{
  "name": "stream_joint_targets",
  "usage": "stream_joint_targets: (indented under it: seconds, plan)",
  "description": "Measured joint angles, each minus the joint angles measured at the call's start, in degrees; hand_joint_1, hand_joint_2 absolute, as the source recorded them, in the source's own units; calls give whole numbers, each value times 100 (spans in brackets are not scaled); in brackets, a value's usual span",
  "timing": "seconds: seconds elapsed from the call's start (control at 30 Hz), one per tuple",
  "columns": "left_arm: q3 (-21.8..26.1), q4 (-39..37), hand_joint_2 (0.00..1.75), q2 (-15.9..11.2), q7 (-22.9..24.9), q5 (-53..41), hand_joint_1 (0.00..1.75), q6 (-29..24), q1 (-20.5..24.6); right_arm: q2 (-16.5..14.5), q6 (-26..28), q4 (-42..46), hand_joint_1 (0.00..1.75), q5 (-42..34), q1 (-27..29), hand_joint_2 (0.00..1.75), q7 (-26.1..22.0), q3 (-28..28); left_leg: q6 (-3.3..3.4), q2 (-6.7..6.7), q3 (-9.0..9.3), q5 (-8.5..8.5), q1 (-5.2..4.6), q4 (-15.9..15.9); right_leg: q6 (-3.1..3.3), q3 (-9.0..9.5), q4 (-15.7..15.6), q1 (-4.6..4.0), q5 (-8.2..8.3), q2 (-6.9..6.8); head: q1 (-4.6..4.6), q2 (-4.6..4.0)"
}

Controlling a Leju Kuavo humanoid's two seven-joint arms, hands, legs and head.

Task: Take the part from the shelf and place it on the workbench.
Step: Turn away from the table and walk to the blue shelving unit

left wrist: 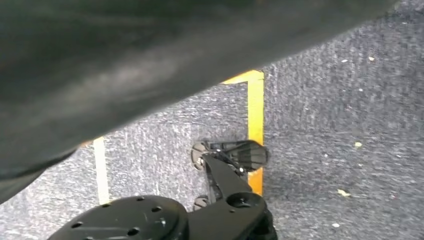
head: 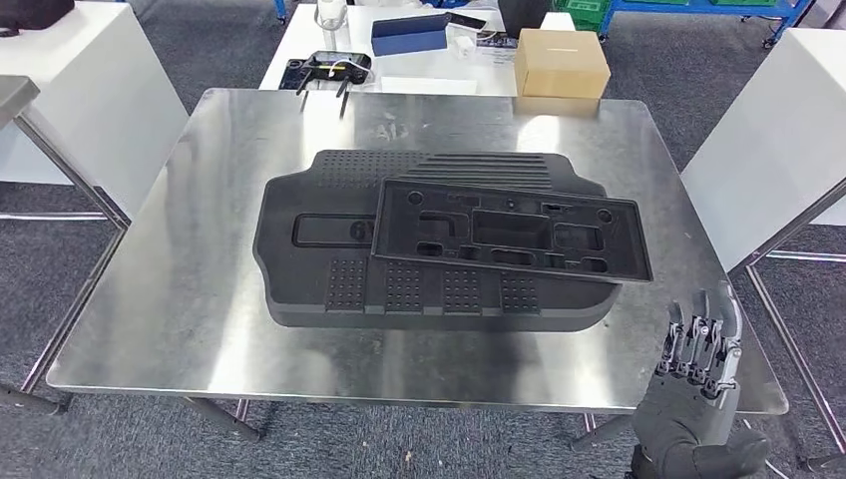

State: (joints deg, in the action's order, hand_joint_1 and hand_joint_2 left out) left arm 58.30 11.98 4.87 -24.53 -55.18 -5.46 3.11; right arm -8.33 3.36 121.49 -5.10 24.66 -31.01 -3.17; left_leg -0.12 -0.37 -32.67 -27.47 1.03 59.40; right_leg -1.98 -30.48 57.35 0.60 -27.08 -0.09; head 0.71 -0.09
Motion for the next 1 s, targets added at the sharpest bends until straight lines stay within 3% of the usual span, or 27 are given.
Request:
stream_joint_targets:
  seconds: [0.07, 0.13, 0.23, 0.27, 0.3, 0.33, 0.4, 0.47, 0.53, 0.6, 0.67, 0.73, 0.77, 0.8, 0.83, 0.93, 1.0]
  plan:
    - [4, 0, 0, 3, 11, -3, 0, 1, -4, 2, 46, -3, 0, 33, -1, 0, -3, 0, 69, -6, -29, 43, -27, -25, -56, -36, 4, 27, 5, 0, 1, 0]
    - [7, 1, 0, 8, 16, -6, 0, 5, -2, 7, 93, -3, 0, 72, -3, 0, -37, 0, 151, -2, -52, 91, -24, -58, -63, -165, 233, 38, -149, 2, -7, 0]
    - [12, 2, 0, 10, 20, -6, 0, 28, 5, 8, 171, -11, 0, 154, -3, 0, -123, 0, 227, 5, -131, 141, -37, -64, -7, -647, 1272, 37, -646, 4, -25, 0]
    - [16, 1, 0, 11, 25, -5, 0, 43, 5, 8, 191, -20, 0, 176, -2, 0, -141, 0, 240, 6, -159, 156, -44, -64, -14, -761, 1536, 36, -734, 4, -24, 0]
    - [23, 1, 0, 11, 33, -4, 0, 64, 5, 7, 203, -30, 0, 195, -2, 0, -153, 0, 244, 7, -181, 172, -49, -63, -42, -773, 1598, 36, -736, 4, -26, 0]
    - [31, -1, 0, 15, 43, -3, 0, 83, 4, 7, 211, -39, 0, 207, -2, 0, -161, 0, 243, 5, -197, 189, -51, -63, -81, -670, 1440, 36, -661, 4, -26, 0]
    - [45, -2, 0, 28, 59, 2, 0, 109, 4, 7, 219, -50, 0, 226, -7, 0, -173, 0, 218, -3, -213, 222, -55, -60, -137, -207, 639, 31, -402, 3, -31, 0]
    - [65, -2, 0, 41, 65, 8, 0, 115, 6, 7, 221, -52, 0, 233, -15, 0, -181, 0, 170, -8, -222, 250, -77, -53, -110, 116, 29, 6, -223, 5, -23, 0]
    - [88, -2, 0, 44, 69, 11, 0, 118, 7, 7, 221, -56, 0, 234, -13, 0, -186, 2, 104, -5, -223, 286, -81, -62, -40, 144, -78, -30, -162, 8, -16, 0]
    - [102, -2, 0, 43, 72, 13, 0, 124, 5, 5, 222, -58, 0, 241, -7, 0, -191, 2, 36, 1, -250, 257, -51, -23, 40, 145, -106, 3, -96, 1, -15, 0]
    - [115, -2, 0, 42, 76, 14, 0, 132, 4, 2, 223, -61, 0, 254, -4, 0, -198, -2, -11, 7, -394, -59, -33, 354, 120, 146, -132, 47, -26, -14, -8, 0]
    - [129, -3, 0, 45, 79, 15, 0, 146, 2, -1, 232, -68, 0, 274, 1, 0, -205, -5, -49, 9, -648, -520, -23, 1092, 156, 114, -123, 38, 11, -30, -3, 0]
    - [136, -4, 0, 48, 79, 15, 0, 152, 1, -2, 238, -73, 0, 284, 3, 0, -208, -6, -68, 10, -739, -657, -15, 1403, 157, 94, -117, 35, 23, -34, -6, 0]
    - [141, -4, 0, 50, 79, 15, 0, 155, 1, -2, 244, -78, 0, 290, 2, 0, -209, -7, -85, 10, -746, -686, -3, 1537, 152, 77, -108, 34, 31, -35, -4, 0]
    - [144, -4, 0, 50, 79, 15, 0, 156, 0, -2, 251, -83, 0, 293, 3, 0, -210, -7, -100, 12, -642, -611, 15, 1447, 144, 65, -93, 38, 35, -35, -4, 0]
    - [150, -5, 0, 49, 79, 16, 0, 164, 6, -2, 268, -89, 0, 299, 1, 0, -211, -6, -124, 3, 2, -215, 72, 395, 97, 27, -8, 36, 23, -30, 0, 0]
    - [156, -6, 0, 54, 79, 17, 0, 174, 11, -3, 276, -89, 0, 312, 0, 0, -216, -5, -79, -17, 144, -148, 50, 60, 9, -33, 35, 17, 33, -27, -10, 0]
